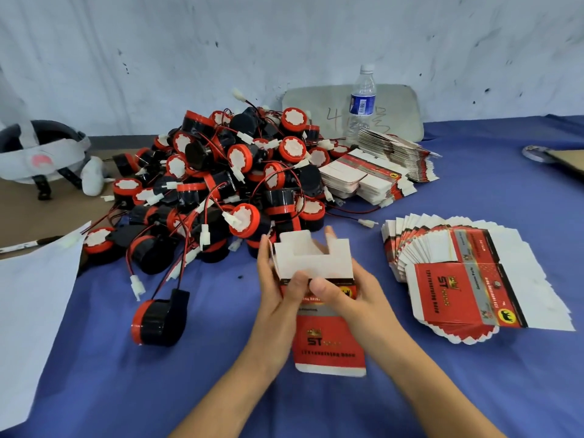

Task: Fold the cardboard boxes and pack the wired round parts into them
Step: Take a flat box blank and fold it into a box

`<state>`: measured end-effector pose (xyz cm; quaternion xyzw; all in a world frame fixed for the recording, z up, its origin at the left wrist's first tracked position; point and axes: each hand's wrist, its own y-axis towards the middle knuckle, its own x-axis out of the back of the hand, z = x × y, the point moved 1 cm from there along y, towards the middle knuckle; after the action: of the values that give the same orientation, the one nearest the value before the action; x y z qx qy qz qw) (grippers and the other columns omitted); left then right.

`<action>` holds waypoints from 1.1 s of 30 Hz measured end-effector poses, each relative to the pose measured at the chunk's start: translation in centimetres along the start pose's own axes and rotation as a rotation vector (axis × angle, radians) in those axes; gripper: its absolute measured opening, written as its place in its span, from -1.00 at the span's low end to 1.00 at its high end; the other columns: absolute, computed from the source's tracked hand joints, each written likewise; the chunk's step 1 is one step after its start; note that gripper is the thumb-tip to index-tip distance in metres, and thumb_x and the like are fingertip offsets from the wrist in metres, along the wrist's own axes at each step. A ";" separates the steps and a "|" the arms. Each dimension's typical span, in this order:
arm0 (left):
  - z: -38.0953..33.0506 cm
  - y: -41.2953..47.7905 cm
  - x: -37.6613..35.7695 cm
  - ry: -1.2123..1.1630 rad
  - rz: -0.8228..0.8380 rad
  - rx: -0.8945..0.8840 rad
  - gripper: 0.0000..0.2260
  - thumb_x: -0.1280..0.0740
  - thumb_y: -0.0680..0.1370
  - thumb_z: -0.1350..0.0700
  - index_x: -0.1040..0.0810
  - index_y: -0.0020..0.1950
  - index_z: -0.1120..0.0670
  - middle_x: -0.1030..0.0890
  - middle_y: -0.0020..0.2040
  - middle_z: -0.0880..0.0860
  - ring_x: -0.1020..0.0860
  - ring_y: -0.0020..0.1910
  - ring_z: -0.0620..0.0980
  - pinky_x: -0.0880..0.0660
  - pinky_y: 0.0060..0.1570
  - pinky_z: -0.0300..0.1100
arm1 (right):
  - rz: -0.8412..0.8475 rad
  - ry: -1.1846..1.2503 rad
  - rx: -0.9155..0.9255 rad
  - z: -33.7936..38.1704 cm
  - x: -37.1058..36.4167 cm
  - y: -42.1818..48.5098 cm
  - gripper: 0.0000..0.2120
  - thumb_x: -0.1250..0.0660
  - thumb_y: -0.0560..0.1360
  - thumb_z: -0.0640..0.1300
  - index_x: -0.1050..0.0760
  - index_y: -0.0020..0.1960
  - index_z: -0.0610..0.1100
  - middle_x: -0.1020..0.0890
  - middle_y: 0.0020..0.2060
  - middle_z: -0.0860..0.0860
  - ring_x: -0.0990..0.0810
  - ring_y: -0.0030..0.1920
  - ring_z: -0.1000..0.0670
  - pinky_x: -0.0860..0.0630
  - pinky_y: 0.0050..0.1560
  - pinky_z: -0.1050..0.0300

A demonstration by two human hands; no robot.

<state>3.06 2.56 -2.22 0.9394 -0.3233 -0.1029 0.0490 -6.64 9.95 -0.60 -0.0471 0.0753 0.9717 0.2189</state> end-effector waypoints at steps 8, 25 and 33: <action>-0.1 0.2 0.1 0.039 -0.012 -0.094 -0.21 -0.30 0.50 -0.09 0.22 0.51 -0.25 -0.31 0.26 -0.58 -0.42 0.22 -0.46 -0.43 0.02 -0.50 | 0.216 0.354 -0.325 0.0 -0.3 -0.9 -0.47 -0.49 0.28 0.22 -0.65 0.12 -0.09 -0.62 0.11 -0.24 -0.58 0.07 -0.20 -0.48 0.16 -0.14; -0.6 0.3 0.7 0.240 0.051 -0.166 -0.10 -0.47 0.32 -0.20 0.08 0.44 -0.50 -0.36 0.44 -0.23 -0.43 0.35 -0.18 -0.48 0.27 0.03 | -0.224 0.193 0.013 0.7 0.8 0.0 -0.71 -0.41 0.38 0.22 -0.46 0.06 0.47 -0.68 0.03 0.16 -0.68 -0.01 0.08 -0.63 -0.13 0.16; -0.2 -1.5 -0.6 0.148 0.225 -0.153 -0.27 -0.34 0.51 -0.06 0.01 0.56 -0.17 -0.59 0.22 -0.19 -0.60 0.17 -0.10 -0.57 0.07 -0.19 | -0.296 0.038 0.106 0.5 0.9 0.4 -0.27 -0.36 0.31 0.28 -0.25 0.43 0.18 -0.63 0.05 0.20 -0.62 0.05 0.21 -0.51 -0.06 0.38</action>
<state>3.55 4.11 -2.14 0.8958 -0.4132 -0.0515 0.1555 -7.59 10.07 -0.21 -0.0644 0.1229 0.9223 0.3607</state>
